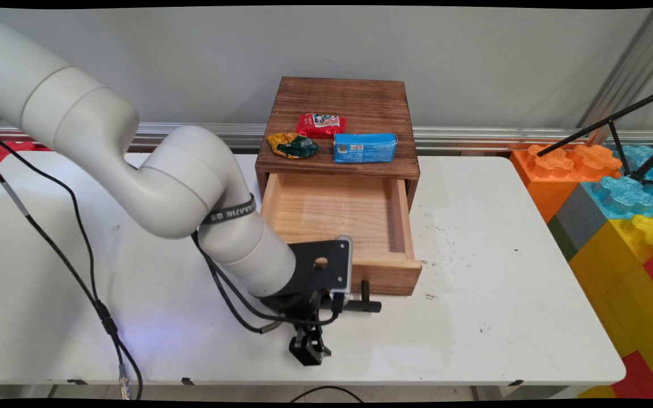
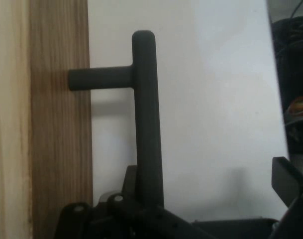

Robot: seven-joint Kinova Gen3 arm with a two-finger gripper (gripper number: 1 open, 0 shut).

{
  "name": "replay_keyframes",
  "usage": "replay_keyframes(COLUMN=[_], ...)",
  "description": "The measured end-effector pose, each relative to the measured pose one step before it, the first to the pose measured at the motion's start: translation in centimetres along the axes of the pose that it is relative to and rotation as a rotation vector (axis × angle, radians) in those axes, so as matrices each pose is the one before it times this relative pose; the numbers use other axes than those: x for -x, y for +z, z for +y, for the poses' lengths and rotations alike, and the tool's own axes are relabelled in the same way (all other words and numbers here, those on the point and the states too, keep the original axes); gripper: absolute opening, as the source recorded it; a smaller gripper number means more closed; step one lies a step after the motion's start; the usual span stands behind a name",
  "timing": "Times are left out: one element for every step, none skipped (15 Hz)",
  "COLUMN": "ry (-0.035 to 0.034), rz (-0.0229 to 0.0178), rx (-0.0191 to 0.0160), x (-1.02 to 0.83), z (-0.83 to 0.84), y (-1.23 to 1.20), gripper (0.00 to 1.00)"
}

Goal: Open the drawer

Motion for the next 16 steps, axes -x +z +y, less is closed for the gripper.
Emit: replay_keyframes(ry=[0.00215, 0.00171, 0.00163, 0.00152, 0.00153, 0.00078, 0.00143, 0.00106, 0.00062, 0.0015, 0.00068, 0.00168, 0.00123, 0.00067, 0.00144, 0.00177], rz=[0.00211, 0.00171, 0.00162, 0.00179, 0.0015, 0.0012, 0.00147, 0.00129, 0.00096, 0.00198, 0.00083, 0.00186, 0.00129, 0.00095, 0.00072, 0.00085], rx=[0.00252, 0.00241, 0.00203, 0.00278, 0.00322, 0.00191, 0.00271, 0.00262, 0.00169, 0.00333, 0.00204, 0.00279, 0.00215, 0.00121, 0.00118, 0.00128], x=[-0.052, -0.047, -0.038, -0.038, -0.035, -0.021, -0.024, -0.021, -0.021, -0.031, -0.014, -0.026, -0.012, -0.003, 0.003, 0.007], z=[0.375, 0.348, 0.29, 0.346, 0.391, 0.219, 0.315, 0.296, 0.186, 0.35, 0.212, 0.267, 0.219, 0.136, 0.177, 0.202], y=[-0.071, -0.068, -0.066, -0.083, -0.103, -0.069, -0.098, -0.102, -0.063, -0.126, -0.076, -0.103, -0.093, -0.06, -0.09, -0.107], gripper=[1.0, 1.0, 1.0, 1.0, 1.0, 1.0, 1.0, 1.0, 1.0, 1.0, 1.0, 1.0, 1.0, 1.0, 1.0, 1.0])
